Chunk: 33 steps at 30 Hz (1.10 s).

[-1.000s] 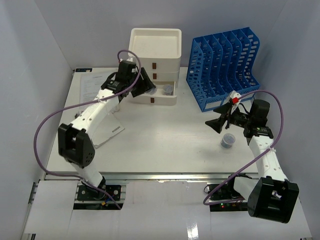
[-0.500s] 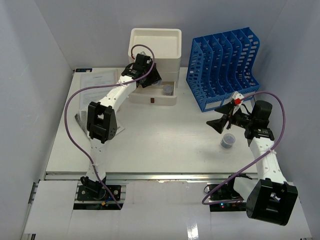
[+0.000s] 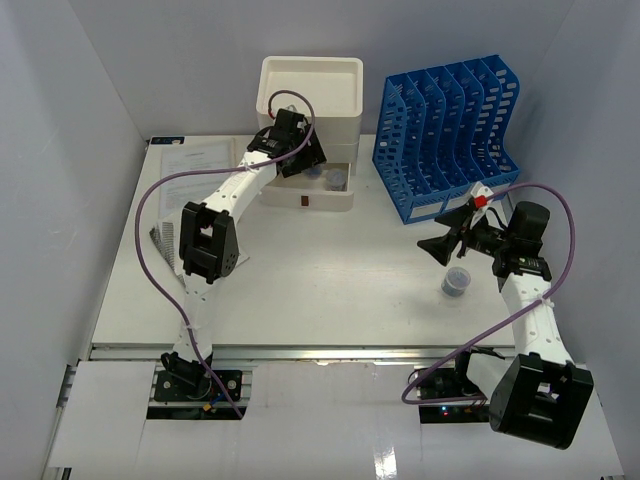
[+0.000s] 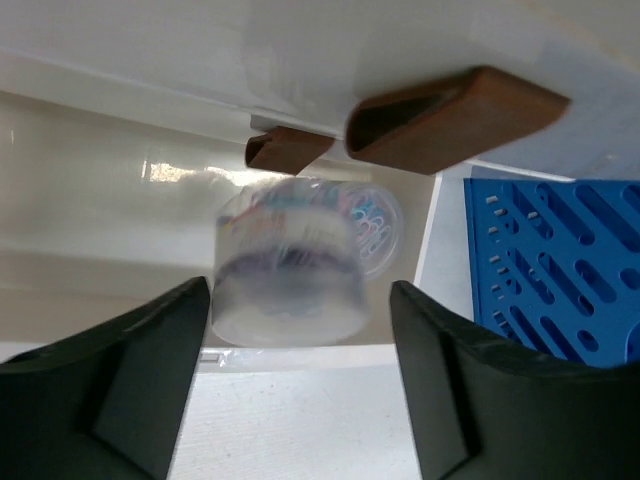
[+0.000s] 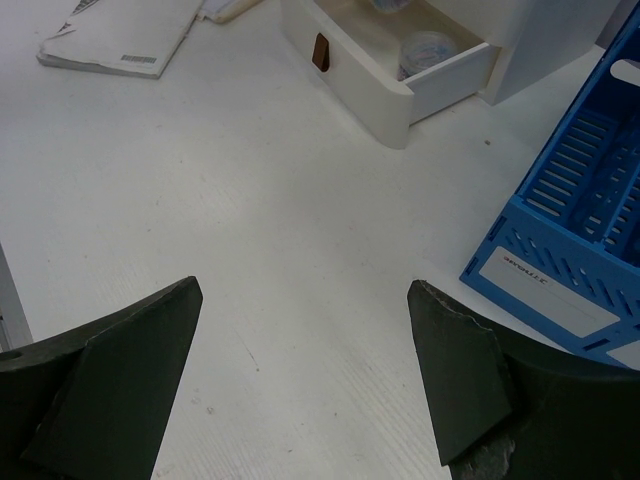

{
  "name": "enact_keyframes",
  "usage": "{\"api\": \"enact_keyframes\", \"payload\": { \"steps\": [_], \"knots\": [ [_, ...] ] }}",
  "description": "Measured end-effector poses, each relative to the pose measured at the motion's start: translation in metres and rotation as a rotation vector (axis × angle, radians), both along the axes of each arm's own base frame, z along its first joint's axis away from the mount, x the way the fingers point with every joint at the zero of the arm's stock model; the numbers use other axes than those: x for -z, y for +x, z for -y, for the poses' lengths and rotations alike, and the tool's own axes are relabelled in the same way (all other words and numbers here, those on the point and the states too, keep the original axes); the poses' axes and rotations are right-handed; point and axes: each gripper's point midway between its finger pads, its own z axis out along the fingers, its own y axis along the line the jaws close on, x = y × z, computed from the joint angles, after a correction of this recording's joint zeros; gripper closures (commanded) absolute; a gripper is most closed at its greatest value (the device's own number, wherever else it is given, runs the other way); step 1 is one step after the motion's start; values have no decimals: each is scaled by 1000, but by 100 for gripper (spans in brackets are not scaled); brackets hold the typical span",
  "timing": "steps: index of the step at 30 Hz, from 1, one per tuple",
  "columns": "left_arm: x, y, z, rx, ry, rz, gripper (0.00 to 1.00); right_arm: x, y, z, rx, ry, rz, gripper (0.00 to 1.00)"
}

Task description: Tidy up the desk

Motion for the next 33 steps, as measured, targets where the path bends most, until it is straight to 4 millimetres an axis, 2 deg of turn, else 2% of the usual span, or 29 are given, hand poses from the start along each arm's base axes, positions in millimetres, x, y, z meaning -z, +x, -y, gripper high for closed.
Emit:
{"api": "enact_keyframes", "payload": {
  "steps": [5, 12, 17, 20, 24, 25, 26, 28, 30, 32, 33],
  "knots": [
    [-7, 1, 1, 28, 10, 20, 11, 4, 1, 5, 16, 5, -14, 10],
    [-11, -3, 9, 108, 3, 37, 10, 24, -1, 10, 37, -31, -105, 10],
    [-7, -27, 4, 203, 36, 47, 7, 30, 7, 27, 136, -177, -167, 10],
    [-9, -72, -14, 271, 66, 57, 2, 47, 12, 41, 244, -331, -243, 10],
    [-47, -126, -38, 322, 72, 155, 2, 73, 3, 54, 348, -495, -342, 10],
    [-61, -133, -45, 319, 63, 223, 2, 78, 1, 58, 377, -535, -349, 10],
    [-72, -145, -53, 314, 60, 282, 2, 85, -2, 61, 400, -574, -358, 10],
    [-83, -183, -83, 281, 77, 341, 2, 100, -15, 64, 411, -636, -399, 10],
    [-94, -209, -105, 243, 92, 403, 2, 110, -22, 67, 419, -676, -439, 10],
    [-107, -224, -117, 224, 98, 484, 2, 120, -25, 73, 432, -716, -485, 10],
    [-107, -230, -122, 220, 104, 506, 2, 124, -25, 76, 435, -734, -508, 10]
  ]
}}
